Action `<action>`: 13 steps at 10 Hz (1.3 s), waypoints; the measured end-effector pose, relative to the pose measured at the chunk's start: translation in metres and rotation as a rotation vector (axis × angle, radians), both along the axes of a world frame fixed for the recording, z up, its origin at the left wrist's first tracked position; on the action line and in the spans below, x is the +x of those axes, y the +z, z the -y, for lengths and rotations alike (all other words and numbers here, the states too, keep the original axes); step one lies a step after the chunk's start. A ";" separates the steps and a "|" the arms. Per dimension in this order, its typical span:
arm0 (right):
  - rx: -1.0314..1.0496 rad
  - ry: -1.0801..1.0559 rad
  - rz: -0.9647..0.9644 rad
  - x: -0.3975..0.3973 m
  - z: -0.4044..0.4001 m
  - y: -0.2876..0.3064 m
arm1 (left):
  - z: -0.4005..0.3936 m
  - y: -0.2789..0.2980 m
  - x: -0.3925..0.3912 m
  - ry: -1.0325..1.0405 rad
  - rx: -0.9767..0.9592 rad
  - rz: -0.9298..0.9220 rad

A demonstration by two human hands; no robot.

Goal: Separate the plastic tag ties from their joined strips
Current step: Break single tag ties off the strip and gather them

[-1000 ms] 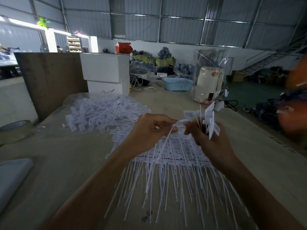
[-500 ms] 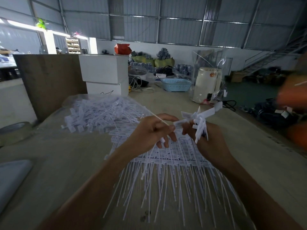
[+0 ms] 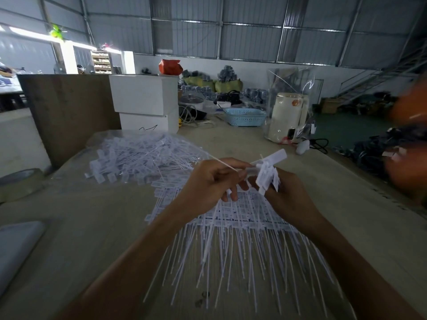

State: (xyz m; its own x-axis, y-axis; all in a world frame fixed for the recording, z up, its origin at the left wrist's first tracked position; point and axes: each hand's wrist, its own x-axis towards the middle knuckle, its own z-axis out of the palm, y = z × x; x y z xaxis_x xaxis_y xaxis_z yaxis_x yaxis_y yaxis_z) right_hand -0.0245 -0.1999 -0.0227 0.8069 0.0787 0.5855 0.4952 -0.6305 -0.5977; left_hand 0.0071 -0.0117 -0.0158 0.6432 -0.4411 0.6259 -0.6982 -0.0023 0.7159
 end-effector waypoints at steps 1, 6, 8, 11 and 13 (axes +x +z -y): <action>-0.052 -0.038 -0.078 0.004 0.005 -0.007 | 0.001 0.000 0.000 -0.034 -0.017 0.004; 0.038 -0.121 -0.090 0.005 0.015 -0.012 | -0.010 -0.008 0.018 0.355 0.339 0.352; 0.176 -0.062 -0.098 0.013 0.011 -0.013 | -0.005 -0.007 0.013 0.272 0.367 0.339; 0.339 0.156 -0.034 -0.004 -0.006 0.003 | 0.004 -0.004 0.002 0.235 0.200 0.232; 0.408 0.181 -0.152 -0.009 -0.006 0.006 | 0.002 -0.004 0.001 0.256 0.199 0.291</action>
